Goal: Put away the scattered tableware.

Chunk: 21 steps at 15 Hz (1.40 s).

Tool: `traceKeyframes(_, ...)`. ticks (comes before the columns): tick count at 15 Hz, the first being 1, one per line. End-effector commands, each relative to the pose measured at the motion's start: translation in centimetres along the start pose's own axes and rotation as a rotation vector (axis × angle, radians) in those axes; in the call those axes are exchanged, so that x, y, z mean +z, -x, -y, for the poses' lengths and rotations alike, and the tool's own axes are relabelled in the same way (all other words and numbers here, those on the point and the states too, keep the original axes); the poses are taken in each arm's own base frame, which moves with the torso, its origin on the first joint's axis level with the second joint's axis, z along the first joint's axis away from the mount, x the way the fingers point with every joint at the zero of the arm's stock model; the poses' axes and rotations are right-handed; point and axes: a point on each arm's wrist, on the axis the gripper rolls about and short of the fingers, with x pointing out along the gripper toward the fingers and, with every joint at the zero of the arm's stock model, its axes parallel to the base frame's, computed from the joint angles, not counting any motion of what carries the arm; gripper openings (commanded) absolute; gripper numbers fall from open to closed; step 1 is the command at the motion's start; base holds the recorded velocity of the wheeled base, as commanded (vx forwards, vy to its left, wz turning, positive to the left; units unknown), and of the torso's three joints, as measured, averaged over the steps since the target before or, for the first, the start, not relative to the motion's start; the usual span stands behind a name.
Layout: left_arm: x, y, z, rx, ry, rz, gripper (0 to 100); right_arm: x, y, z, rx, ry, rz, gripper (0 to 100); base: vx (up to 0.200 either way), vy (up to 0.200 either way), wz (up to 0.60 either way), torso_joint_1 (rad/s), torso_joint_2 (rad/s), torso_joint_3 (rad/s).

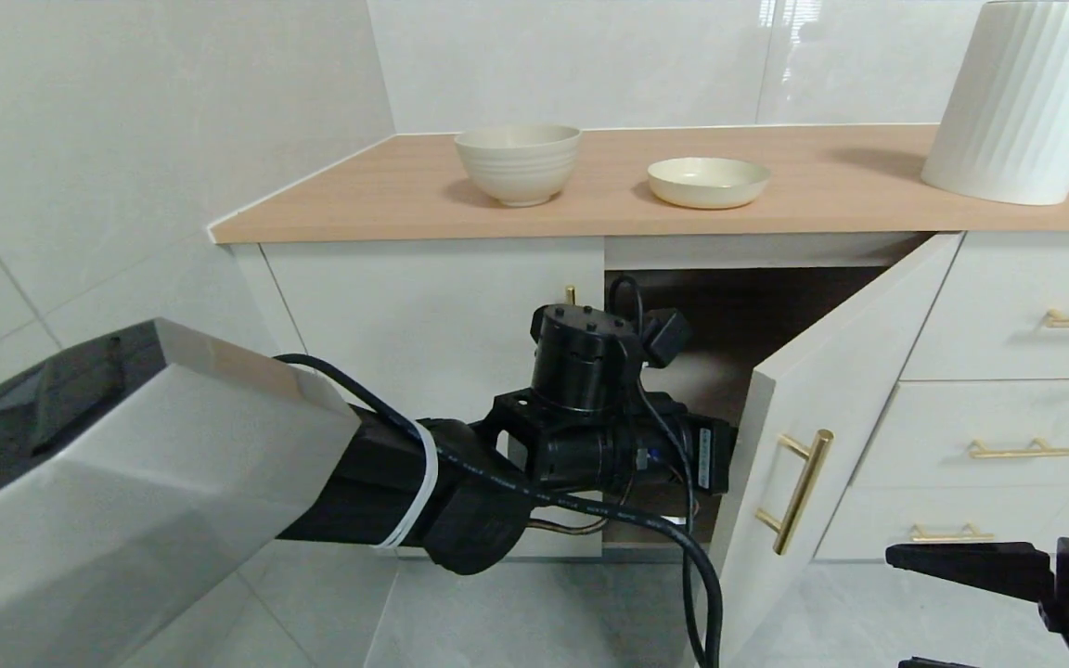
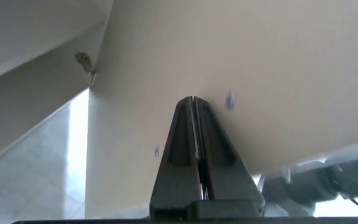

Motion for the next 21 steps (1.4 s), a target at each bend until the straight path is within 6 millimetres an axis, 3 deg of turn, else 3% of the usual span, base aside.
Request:
traceKeyframes(1, 0.0, -0.5, -0.1, -0.007, -0.001, -0.001, 0, 0.0, 0.1, -0.1, 0.002, 0.003, 0.004, 100, 0.000, 0.000, 0.00, 0.000, 0.00, 0.000)
traceKeyframes(9, -0.3, -1.9, 0.0, 0.057, -0.002, 0.006, 0, -0.3, 0.7, -0.6, 0.087, 0.027, 0.005, 100, 0.000, 0.000, 0.00, 0.000, 0.00, 0.000)
traceKeyframes(12, -1.0, -2.5, 3.9, -0.021, -0.034, -0.010, 0, -0.7, 1.1, -0.8, 0.131, 0.039, 0.001, 100, 0.000, 0.000, 0.00, 0.000, 0.00, 0.000)
traceKeyframes(13, -1.4, -2.5, 6.6, -0.077, -0.058, -0.019, 0, -1.1, 1.4, -1.1, 0.214, 0.053, -0.012, 100, 0.000, 0.000, 0.00, 0.000, 0.00, 0.000)
traceKeyframes(14, -1.2, -2.3, 6.9, -0.082, -0.067, -0.015, 0, -1.2, 1.5, -1.2, 0.240, 0.055, -0.015, 100, 0.000, 0.000, 0.00, 0.000, 0.00, 0.000)
traceKeyframes(15, -1.3, -2.0, 6.2, -0.048, -0.064, -0.015, 0, -1.2, 1.5, -1.2, 0.240, 0.055, -0.015, 100, 0.000, 0.000, 0.00, 0.000, 0.00, 0.000)
traceKeyframes(18, -0.6, 1.4, 0.2, 0.155, -0.008, 0.023, 0, -1.1, 1.6, -1.2, 0.247, 0.057, -0.013, 100, 0.000, 0.000, 0.00, 0.000, 0.00, 0.000)
traceKeyframes(21, -0.5, 3.5, -1.2, 0.193, -0.001, 0.059, 0, -1.3, 1.5, -1.3, 0.289, 0.052, -0.029, 100, 0.000, 0.000, 0.00, 0.000, 0.00, 0.000)
